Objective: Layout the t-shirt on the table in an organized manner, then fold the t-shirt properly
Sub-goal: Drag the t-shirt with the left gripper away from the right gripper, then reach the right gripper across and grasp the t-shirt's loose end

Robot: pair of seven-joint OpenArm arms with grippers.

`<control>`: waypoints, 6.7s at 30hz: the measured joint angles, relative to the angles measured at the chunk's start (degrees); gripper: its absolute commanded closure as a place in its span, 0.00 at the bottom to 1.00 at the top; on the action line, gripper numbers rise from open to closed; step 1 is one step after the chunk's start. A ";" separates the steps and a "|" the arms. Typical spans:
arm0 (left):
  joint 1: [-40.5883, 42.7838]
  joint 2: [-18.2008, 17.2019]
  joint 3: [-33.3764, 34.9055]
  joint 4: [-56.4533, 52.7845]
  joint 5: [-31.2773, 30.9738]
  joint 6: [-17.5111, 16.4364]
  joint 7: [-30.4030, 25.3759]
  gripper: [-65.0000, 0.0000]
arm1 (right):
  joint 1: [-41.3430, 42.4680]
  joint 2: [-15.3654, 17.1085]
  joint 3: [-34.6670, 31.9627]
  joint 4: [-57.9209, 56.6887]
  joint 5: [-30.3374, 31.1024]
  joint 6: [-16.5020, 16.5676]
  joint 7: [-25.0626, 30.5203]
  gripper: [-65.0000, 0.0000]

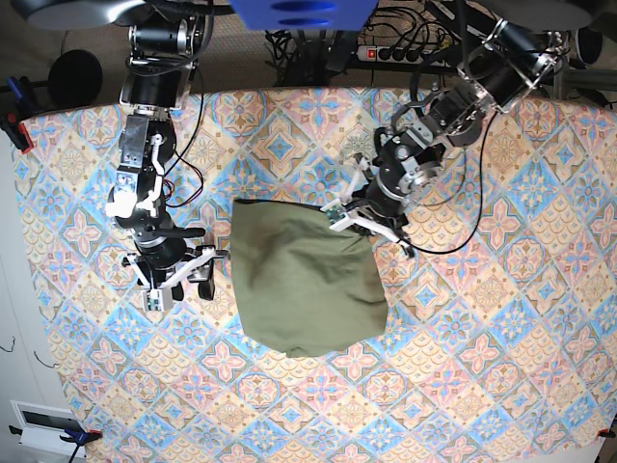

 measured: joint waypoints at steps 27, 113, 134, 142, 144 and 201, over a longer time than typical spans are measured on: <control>9.60 -1.99 -62.90 -12.70 -20.81 0.11 0.11 0.51 | -1.42 0.17 -12.68 -0.07 0.17 0.02 0.11 0.51; 15.69 -9.11 -85.40 4.63 -18.27 -1.01 -2.86 1.00 | 4.90 -3.08 -54.69 -4.94 -18.18 0.83 6.84 0.51; 18.43 -6.54 -85.29 1.53 -18.51 -1.29 -3.02 1.00 | 5.86 -2.51 -56.06 -16.31 -37.70 0.70 13.49 0.51; 18.56 -6.43 -85.11 1.53 -18.51 -1.29 -3.02 1.00 | 8.52 -6.14 -55.49 -18.99 -30.21 0.72 12.61 0.52; 18.56 -6.45 -85.13 1.53 -18.51 -1.27 -2.99 1.00 | 8.02 -6.32 -55.58 -18.97 -23.69 0.94 10.01 0.52; 20.63 -4.20 -85.07 1.51 -21.94 -1.18 -3.13 1.00 | 9.22 -11.85 -38.97 -35.12 -4.26 0.74 19.45 0.61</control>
